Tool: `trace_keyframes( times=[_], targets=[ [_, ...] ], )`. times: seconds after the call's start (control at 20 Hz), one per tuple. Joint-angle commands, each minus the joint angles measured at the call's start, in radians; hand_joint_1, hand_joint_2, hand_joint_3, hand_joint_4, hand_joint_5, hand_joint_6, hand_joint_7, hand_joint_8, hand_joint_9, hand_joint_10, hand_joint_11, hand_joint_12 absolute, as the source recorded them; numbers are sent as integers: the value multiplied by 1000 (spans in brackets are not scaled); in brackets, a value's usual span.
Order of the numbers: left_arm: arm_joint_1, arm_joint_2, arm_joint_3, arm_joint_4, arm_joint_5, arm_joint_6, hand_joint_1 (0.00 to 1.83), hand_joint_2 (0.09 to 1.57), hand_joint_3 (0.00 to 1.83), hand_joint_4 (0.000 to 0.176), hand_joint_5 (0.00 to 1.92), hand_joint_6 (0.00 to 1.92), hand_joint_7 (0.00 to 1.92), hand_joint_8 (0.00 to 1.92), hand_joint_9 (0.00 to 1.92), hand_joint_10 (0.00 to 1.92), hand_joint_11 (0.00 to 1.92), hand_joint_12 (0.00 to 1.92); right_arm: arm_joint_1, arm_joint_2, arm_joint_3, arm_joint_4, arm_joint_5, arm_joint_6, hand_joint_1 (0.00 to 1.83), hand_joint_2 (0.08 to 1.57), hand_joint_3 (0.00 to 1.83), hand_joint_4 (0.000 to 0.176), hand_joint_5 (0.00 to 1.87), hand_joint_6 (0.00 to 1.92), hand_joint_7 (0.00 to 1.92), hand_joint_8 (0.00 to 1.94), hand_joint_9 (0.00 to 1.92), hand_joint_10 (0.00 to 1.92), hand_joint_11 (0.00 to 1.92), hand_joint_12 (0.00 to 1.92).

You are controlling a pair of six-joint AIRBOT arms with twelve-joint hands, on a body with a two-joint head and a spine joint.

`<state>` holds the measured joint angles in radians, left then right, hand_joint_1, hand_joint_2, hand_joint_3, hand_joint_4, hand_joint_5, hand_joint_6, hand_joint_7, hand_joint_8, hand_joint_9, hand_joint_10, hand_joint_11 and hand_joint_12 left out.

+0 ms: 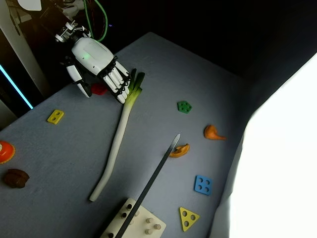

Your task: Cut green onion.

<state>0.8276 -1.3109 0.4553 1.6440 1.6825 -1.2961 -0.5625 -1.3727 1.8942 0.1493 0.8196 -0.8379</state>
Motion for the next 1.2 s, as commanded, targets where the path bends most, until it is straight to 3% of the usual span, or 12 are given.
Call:
trace_keyframes(
  times=[0.0,0.25,0.45,0.7,0.8,0.9,1.0,1.05,1.15],
  targets=[
    [-4,-2,10,84,64,-3,729,1200,17,17,258,1,388,4,373,25,0,1093,24,20,8,27,169,11,1575,898,653,176,1476,1921,1549,1941,1620,1921,1708,1921],
    [3,-8,33,79,63,-15,720,1197,10,19,264,3,411,9,382,25,0,1120,74,68,-22,0,205,16,1564,933,605,176,1465,1921,1545,1941,1623,1921,1717,1921],
    [5,-21,48,74,63,-22,707,1206,6,14,254,3,344,0,335,2,0,1020,113,139,-135,-12,181,-42,1548,934,582,176,1467,1921,1545,1941,1619,1921,1718,1921],
    [0,-44,56,74,64,-23,657,1230,12,18,206,0,319,0,322,5,0,1009,133,241,-390,101,184,-297,1547,931,570,176,1476,1921,1541,1941,1607,1921,1701,1921],
    [-1,-46,59,77,64,-23,611,1258,16,9,173,0,320,0,326,5,0,984,129,267,-496,181,278,-402,1554,935,563,176,1466,1921,1535,1941,1607,1921,1703,1921],
    [-3,-46,65,77,64,-23,642,1235,2,20,209,10,345,7,367,20,0,1048,118,292,-602,244,358,-516,1539,950,558,176,1454,1921,1531,1941,1600,1921,1695,1921],
    [-3,-46,72,77,64,-23,678,1219,0,15,225,10,341,3,381,22,0,1088,102,308,-719,308,434,-680,1528,960,561,176,1455,1921,1540,1941,1609,1921,1705,1921],
    [-3,-46,75,77,64,-23,713,1203,0,20,231,11,339,1,380,20,0,1100,93,309,-772,335,478,-742,1540,955,559,176,1459,1921,1540,1941,1609,1921,1708,1921],
    [-4,-46,80,77,63,-23,788,1191,0,12,240,9,304,1,378,15,0,1156,87,311,-854,414,527,-835,1562,931,574,176,1477,1921,1555,1941,1622,1921,1721,1921]
  ],
)
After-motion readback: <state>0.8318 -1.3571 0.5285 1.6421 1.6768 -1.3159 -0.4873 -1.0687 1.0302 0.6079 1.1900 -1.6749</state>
